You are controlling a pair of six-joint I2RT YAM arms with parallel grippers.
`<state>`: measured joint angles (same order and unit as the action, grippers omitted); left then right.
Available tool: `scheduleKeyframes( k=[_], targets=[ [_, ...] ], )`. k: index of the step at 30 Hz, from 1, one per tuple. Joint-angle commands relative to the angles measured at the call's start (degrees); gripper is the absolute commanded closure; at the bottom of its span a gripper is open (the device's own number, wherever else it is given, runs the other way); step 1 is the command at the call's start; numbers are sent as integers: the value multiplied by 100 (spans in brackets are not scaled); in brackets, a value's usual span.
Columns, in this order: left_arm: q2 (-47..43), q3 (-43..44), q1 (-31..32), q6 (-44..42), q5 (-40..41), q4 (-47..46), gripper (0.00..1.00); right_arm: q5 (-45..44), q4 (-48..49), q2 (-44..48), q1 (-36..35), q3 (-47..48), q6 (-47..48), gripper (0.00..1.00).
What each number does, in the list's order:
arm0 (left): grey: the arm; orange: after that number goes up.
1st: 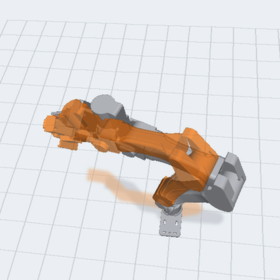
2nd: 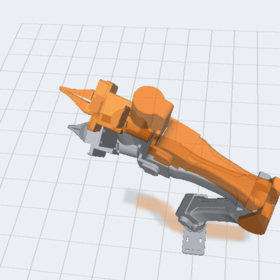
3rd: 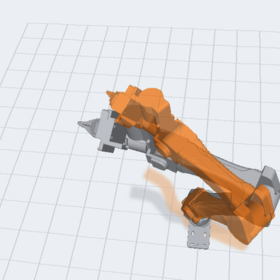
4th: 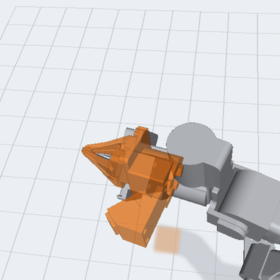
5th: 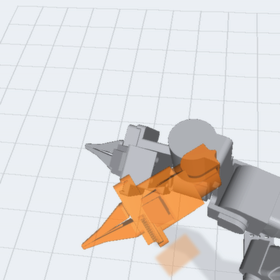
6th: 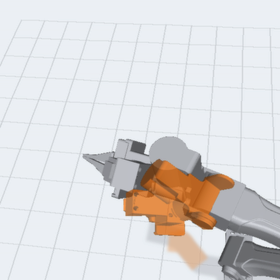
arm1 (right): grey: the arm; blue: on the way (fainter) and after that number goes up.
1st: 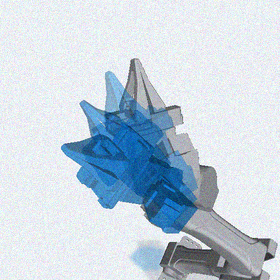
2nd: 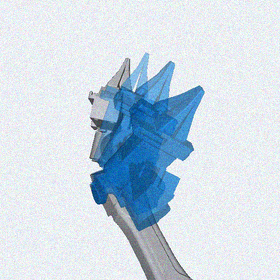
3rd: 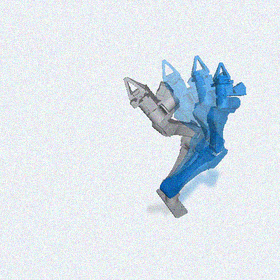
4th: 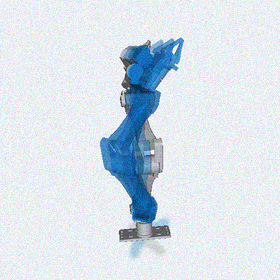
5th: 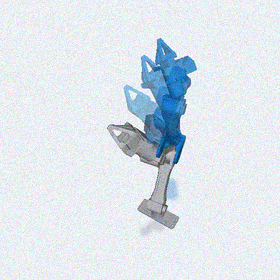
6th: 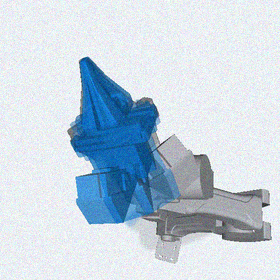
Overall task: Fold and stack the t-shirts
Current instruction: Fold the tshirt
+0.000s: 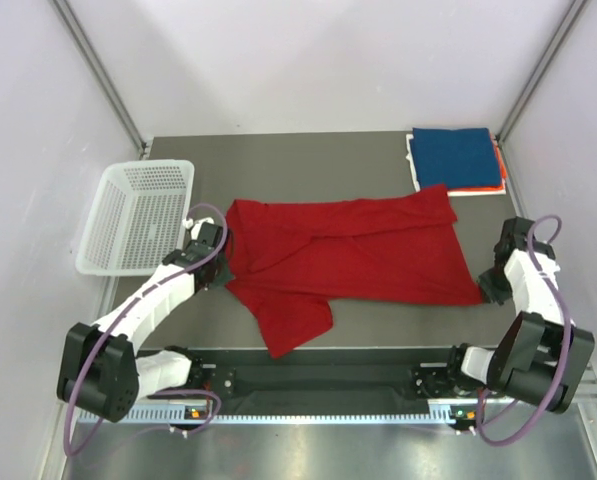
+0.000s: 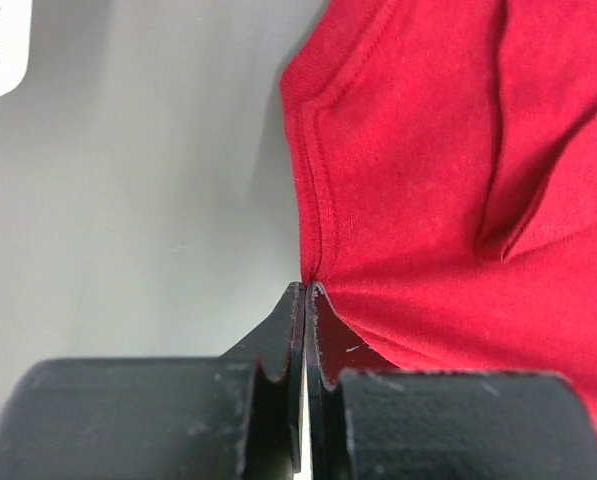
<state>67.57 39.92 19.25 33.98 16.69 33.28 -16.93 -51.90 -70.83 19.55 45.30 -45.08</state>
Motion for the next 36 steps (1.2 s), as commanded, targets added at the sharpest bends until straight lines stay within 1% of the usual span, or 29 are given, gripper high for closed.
scheduleKeyframes(
  k=[1,2,3,4,5,7,8,9,10,11,12,13,15,16,18,20,21,25,27,29,31,33,36],
  targets=[
    [-78,244,-17,21,458,372,100,-470,-294,402,338,-118,78,100],
    [-69,253,-17,21,397,425,97,-461,-347,455,374,-83,87,100],
    [-69,314,-17,13,379,451,92,-434,-391,543,426,-39,87,96],
    [-51,375,-17,-5,344,504,86,-391,-417,578,444,22,87,91],
    [-68,454,-17,-14,240,670,74,-329,-444,605,453,188,113,82],
    [-103,762,-17,-128,116,811,65,-14,-444,667,462,400,236,75],
    [-104,885,-17,-146,81,882,58,127,-435,675,453,653,289,71],
    [-104,1147,-26,-215,63,978,56,259,-287,702,444,760,333,70],
    [-86,1289,-17,-242,54,1005,54,765,-103,728,436,892,620,70],
    [-77,1421,-17,-268,36,988,53,1092,151,737,427,936,797,70],
    [-51,1622,-26,-330,-33,796,51,1591,450,711,392,998,912,68],
    [1,1685,-26,-417,-138,612,50,1962,740,693,374,1051,1244,67],
    [141,1930,-26,-584,-288,277,42,2717,1259,562,200,1069,1597,60],
    [386,2010,-61,-629,-350,23,41,2843,1644,483,120,1147,1782,59],
    [738,2307,-166,-691,-490,-137,41,3054,1980,124,-109,1244,2011,55],
    [1336,2519,-316,-752,-798,-321,41,3256,2367,-202,-197,1411,2257,54],
    [1764,2773,-360,-761,-894,-365,41,3588,2490,-586,-197,1464,2423,54],
    [2751,3512,-509,-919,-939,-375,41,3898,2737,-1590,-224,2016,2592,50],
    [3216,3915,-579,-946,-966,-322,41,4100,3132,-2046,-267,2105,2627,49],
    [3463,4198,-755,-919,-1236,-330,41,4162,3186,-2408,-311,2438,2741,49],
    [3692,4269,-895,-945,-1518,-584,40,4101,3134,-2926,-285,2815,2890,50],
    [3876,4418,-931,-954,-1642,-691,40,4092,3133,-3286,-250,3010,2978,51],
    [4201,4682,-949,-911,-1862,-551,40,4040,3221,-3612,-232,3239,3014,51]
  ],
)
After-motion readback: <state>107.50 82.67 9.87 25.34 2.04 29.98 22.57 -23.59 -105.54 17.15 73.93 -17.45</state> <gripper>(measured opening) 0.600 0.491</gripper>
